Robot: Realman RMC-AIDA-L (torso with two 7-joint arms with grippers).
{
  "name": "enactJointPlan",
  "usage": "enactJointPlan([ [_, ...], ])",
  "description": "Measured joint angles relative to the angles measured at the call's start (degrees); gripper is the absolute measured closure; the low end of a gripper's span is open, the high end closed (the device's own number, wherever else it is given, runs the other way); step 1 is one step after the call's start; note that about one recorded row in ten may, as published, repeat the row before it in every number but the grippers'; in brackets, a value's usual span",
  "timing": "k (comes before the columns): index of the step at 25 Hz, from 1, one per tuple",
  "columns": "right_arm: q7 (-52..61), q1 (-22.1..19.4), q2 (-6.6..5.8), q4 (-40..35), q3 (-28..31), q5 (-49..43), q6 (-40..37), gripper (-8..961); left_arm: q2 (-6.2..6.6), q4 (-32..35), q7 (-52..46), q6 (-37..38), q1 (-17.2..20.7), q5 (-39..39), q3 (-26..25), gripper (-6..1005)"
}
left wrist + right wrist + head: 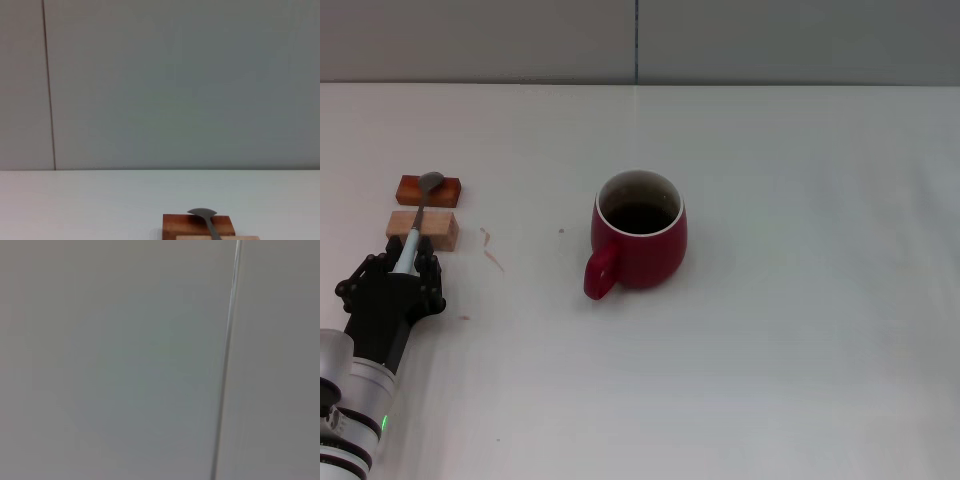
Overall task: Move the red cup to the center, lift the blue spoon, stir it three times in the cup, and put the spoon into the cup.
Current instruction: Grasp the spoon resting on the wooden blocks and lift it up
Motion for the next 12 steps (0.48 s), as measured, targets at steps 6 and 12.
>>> enactJointPlan([
  [6, 0.0, 0.0, 0.0, 0.1, 0.0, 0.0, 0.0, 192, 0.0, 0.0, 0.0, 0.0, -0.1, 0.0, 0.0, 711],
  [12, 0.0, 0.0, 0.0, 0.2, 0.0, 0.0, 0.0, 192, -0.04, 0.2, 0.3, -0.1, -0.2, 0.0, 0.0, 735],
])
